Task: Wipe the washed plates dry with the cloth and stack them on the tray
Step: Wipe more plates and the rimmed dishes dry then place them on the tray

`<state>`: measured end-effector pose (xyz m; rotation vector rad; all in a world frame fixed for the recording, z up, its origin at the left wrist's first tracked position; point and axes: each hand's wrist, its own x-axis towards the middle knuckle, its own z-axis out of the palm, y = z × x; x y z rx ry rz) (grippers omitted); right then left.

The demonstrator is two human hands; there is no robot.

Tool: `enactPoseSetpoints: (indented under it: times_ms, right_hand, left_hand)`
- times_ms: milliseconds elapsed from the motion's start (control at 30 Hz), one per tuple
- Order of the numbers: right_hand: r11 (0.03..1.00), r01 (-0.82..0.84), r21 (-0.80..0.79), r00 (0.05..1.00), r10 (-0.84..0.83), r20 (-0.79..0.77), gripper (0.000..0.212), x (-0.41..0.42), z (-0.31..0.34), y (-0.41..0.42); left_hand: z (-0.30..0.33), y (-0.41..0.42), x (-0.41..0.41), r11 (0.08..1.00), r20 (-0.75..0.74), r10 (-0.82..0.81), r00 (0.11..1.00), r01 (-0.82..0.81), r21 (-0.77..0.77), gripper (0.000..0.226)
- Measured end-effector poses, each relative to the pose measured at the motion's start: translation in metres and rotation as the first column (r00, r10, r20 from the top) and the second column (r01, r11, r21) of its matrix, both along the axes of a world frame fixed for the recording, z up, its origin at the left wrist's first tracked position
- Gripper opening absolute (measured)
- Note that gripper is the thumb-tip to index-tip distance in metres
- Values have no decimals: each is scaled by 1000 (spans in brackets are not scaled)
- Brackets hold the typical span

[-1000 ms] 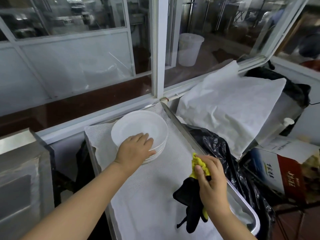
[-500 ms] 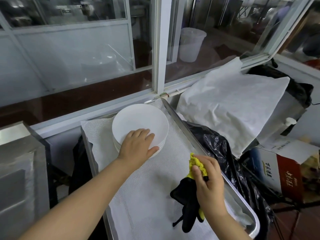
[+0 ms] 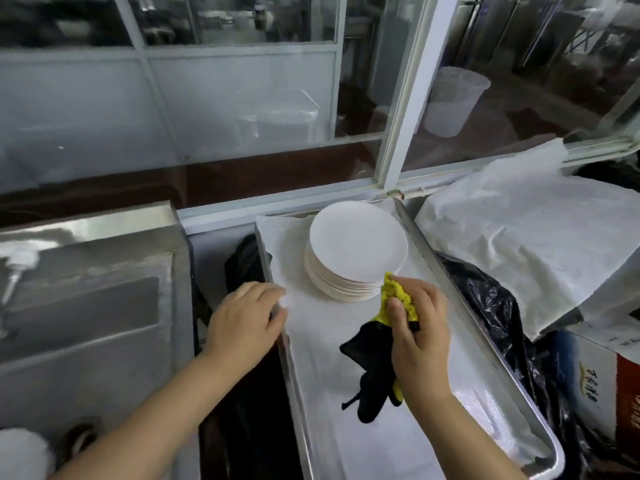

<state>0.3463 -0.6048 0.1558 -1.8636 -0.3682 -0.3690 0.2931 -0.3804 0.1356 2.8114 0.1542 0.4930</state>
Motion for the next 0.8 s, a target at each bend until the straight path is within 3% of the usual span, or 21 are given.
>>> enactPoseSetpoints:
  times_ms: [133, 333, 567, 700, 800]
  right_hand:
    - [986, -168, 15, 985, 167, 39, 23, -31, 24, 70]
    - [903, -428, -40, 899, 430, 86, 30, -115, 24, 195]
    - [801, -576, -165, 816, 575, -57, 27, -222, -33, 328]
    - [771, -596, -224, 803, 569, -175, 26, -277, -82, 394]
    - [752, -615, -236, 787, 571, -232, 26, -310, -113, 429]
  left_hand:
    - [-2, 60, -95, 980, -116, 193, 974, -196, -14, 24]
    - [-30, 150, -223, 863, -347, 452, 822, -501, -64, 28]
    - [-97, 264, -350, 766, -624, 469, 625, -640, -64, 31]
    - [-144, 331, -417, 640, -732, 477, 486, -763, -90, 32]
    - [-180, 371, -452, 464, -787, 478, 391, -873, -151, 32]
